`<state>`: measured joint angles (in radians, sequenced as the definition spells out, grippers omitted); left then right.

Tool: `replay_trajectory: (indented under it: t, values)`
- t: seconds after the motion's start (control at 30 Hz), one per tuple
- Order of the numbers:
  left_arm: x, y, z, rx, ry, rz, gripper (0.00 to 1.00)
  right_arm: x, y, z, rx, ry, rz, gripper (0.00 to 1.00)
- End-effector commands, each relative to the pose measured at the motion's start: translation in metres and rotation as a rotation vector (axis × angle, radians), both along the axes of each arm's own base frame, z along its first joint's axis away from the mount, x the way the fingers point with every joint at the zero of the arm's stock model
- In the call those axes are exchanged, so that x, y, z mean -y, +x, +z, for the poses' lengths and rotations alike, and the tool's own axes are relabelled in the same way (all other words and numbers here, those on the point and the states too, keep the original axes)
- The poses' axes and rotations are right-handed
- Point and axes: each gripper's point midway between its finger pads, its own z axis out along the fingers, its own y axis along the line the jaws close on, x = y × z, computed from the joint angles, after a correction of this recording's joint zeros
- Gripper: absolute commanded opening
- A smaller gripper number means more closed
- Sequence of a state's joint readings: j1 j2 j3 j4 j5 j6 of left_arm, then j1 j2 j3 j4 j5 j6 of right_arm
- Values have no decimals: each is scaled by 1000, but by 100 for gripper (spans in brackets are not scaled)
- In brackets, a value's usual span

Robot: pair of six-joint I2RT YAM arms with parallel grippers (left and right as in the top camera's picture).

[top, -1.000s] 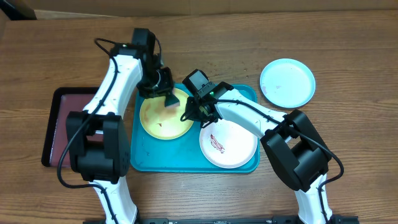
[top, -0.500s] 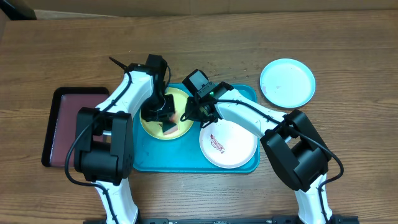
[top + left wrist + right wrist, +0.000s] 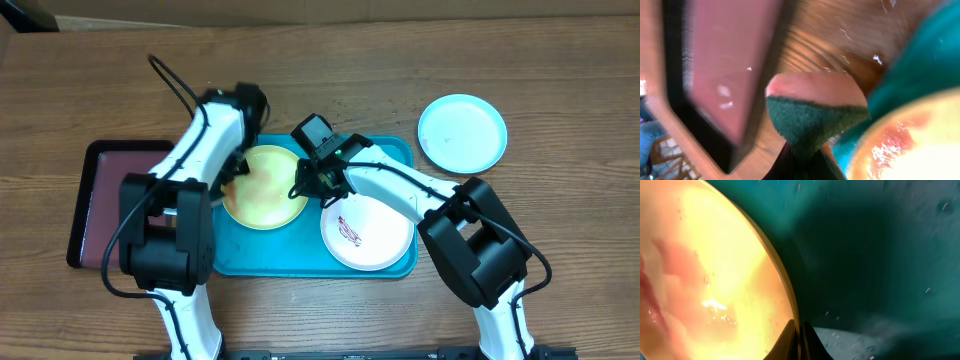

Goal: Clean dirty plates on tray and stack at the side
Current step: 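Scrub the yellow plate with the sponge in the left gripper, then lift the yellow plate with the right gripper and stack it on the blue plate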

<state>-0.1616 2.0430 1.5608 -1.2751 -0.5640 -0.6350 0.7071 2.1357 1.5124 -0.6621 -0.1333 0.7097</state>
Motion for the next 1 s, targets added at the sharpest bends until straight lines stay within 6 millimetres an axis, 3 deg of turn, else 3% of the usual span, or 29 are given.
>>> replay_trajectory:
  t: [0.0, 0.17, 0.4, 0.53, 0.67, 0.8, 0.97]
  values:
    - [-27, 28, 56, 200, 112, 138, 4, 13, 10, -2, 55, -55, 44, 4]
    - [-53, 19, 105, 343, -30, 339, 4, 6, 19, 27, 148, -33, 141, 4]
    - [-91, 1, 138, 506, -481, 535, 4, 22, 47, 113, 475, -160, 199, 4]
    - [-123, -24, 132, 485, -539, 643, 4, 36, 56, 178, 737, -348, 227, 4]
    - [-144, -38, 118, 476, -547, 728, 4, 39, 48, 245, 981, -548, 227, 4]
    - [-155, -35, 110, 482, -548, 750, 4, 25, 30, 284, 1129, -725, 345, 4]
    - [-157, -33, 98, 450, -556, 753, 4, 6, 9, 308, 1224, -932, 507, 4]
